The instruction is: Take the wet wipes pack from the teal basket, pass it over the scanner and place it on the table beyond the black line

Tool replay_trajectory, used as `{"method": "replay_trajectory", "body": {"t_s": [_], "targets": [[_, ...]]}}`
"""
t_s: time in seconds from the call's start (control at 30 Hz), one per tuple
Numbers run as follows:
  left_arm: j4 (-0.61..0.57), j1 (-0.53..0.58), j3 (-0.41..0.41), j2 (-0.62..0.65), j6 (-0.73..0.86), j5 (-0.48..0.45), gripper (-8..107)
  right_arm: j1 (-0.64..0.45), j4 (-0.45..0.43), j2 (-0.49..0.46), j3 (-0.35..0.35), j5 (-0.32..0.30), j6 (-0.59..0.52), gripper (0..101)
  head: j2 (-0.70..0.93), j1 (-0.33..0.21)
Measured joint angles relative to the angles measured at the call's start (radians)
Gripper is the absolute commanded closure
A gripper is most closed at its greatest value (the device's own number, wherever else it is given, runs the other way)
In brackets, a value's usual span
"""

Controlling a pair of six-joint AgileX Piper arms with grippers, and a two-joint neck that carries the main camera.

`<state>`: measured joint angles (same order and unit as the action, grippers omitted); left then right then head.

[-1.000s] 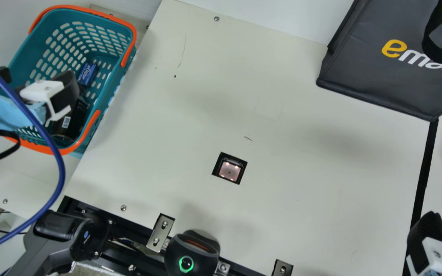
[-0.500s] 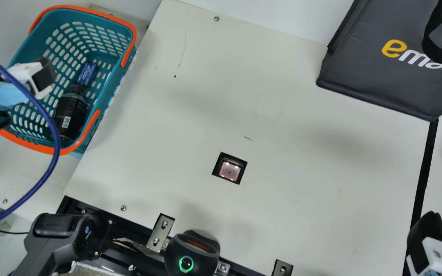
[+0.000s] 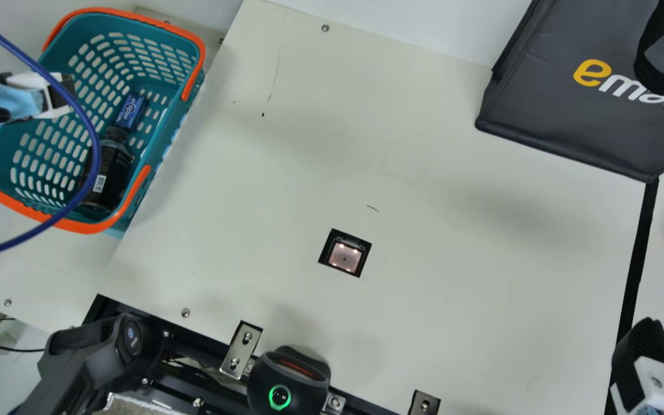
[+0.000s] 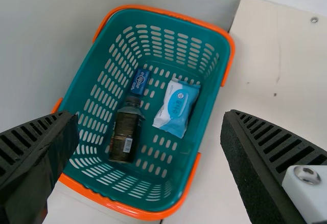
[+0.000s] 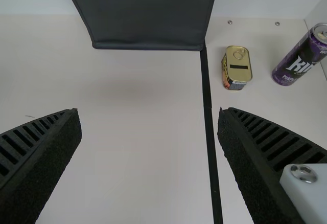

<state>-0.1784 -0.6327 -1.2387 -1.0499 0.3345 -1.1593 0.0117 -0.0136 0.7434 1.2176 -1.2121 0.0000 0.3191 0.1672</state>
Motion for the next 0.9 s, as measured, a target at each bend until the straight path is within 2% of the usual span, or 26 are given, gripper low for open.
{"method": "replay_trajectory", "body": {"t_s": [0.2,0.37,0.6,0.9], "targets": [[-0.081,-0.120,-0.034,-0.106,0.197,-0.011,9,0.000,0.000,0.000,0.000,-0.001,0.000,6,-0.002,0.000],[-0.109,-0.177,-0.050,-0.189,0.325,-0.006,9,0.000,0.000,0.000,0.000,-0.001,0.000,6,0.000,0.000],[-0.108,-0.177,-0.055,-0.295,0.447,0.028,9,0.000,0.000,0.000,0.000,-0.001,0.000,6,0.000,0.000],[-0.073,-0.136,-0.047,-0.433,0.507,0.099,9,0.000,0.000,0.000,0.000,-0.001,0.000,6,-0.002,0.000]]}}
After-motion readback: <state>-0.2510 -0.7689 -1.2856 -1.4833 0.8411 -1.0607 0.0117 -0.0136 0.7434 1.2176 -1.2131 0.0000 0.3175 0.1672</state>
